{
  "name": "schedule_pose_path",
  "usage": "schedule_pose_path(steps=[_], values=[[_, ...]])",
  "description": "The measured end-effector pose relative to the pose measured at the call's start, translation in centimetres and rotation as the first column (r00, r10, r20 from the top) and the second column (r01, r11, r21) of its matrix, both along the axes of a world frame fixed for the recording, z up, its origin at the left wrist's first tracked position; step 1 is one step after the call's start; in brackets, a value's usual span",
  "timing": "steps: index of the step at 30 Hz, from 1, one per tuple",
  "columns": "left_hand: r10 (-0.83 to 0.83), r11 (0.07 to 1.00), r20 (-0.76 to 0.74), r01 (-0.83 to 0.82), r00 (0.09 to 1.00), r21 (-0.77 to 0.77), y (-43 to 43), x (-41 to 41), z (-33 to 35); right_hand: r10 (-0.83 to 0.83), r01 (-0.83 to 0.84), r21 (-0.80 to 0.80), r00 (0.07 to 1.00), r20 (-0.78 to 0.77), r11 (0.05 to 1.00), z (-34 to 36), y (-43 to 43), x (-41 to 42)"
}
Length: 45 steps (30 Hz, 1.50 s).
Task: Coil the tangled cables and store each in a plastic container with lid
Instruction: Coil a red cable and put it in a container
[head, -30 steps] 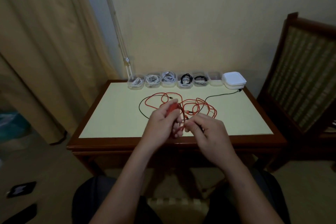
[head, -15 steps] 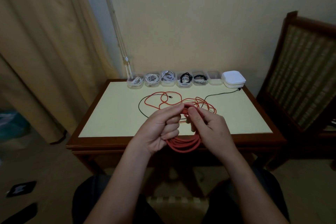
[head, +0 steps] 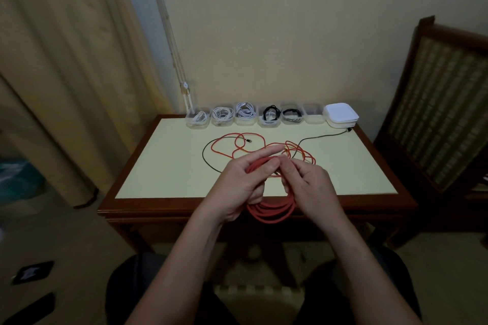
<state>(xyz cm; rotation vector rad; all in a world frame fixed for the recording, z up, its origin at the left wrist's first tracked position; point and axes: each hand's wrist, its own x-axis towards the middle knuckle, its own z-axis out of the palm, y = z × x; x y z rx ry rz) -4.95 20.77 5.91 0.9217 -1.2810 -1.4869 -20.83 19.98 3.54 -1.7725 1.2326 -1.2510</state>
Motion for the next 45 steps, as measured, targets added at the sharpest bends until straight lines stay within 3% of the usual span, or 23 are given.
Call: schedule_pose_path(steps=[3,7,15,23,27,31,36,40,45], values=[[0.086,0.994,-0.087,-0.080,0.992,0.070,-0.3,-0.2,-0.2,-0.046,0.046,-0.005,0.998,-0.031,0.999,-0.5,0.0,-0.1],[0.208,0.970,-0.301,-0.155,0.931,0.189,-1.0,1.0,0.0,-0.130,0.110,-0.104,0.968,-0.214,0.988,-1.7,-0.8,-1.1],[0.260,0.960,-0.530,-0.159,0.807,0.230,-1.5,3.2,1.9,-0.131,0.178,0.051,0.860,-0.493,0.983,-5.2,-0.1,-1.1],[0.224,0.960,-0.609,-0.063,0.761,0.274,-1.3,3.3,2.3,-0.182,0.265,0.113,0.860,-0.476,0.958,-6.4,0.2,-0.3],[0.220,0.949,-0.661,0.001,0.718,0.316,-1.2,3.3,2.3,-0.272,0.339,0.164,0.904,-0.330,0.926,-6.4,0.4,-0.5],[0.216,0.937,-0.652,0.034,0.727,0.349,-1.1,2.8,2.0,-0.307,0.237,0.404,0.944,0.117,0.883,-5.2,0.3,-0.9],[0.224,0.922,-0.623,0.045,0.750,0.386,-1.0,1.9,1.1,-0.428,0.162,0.516,0.784,0.450,0.841,-3.9,0.2,-0.8],[0.222,0.921,-0.596,0.035,0.772,0.388,-0.8,1.1,0.5,-0.497,0.158,0.547,0.668,0.554,0.822,-2.9,0.3,-0.5],[0.234,0.921,-0.545,-0.004,0.805,0.390,-0.9,0.6,0.1,-0.465,0.003,0.554,0.549,0.695,0.832,-1.8,0.6,-0.2]])
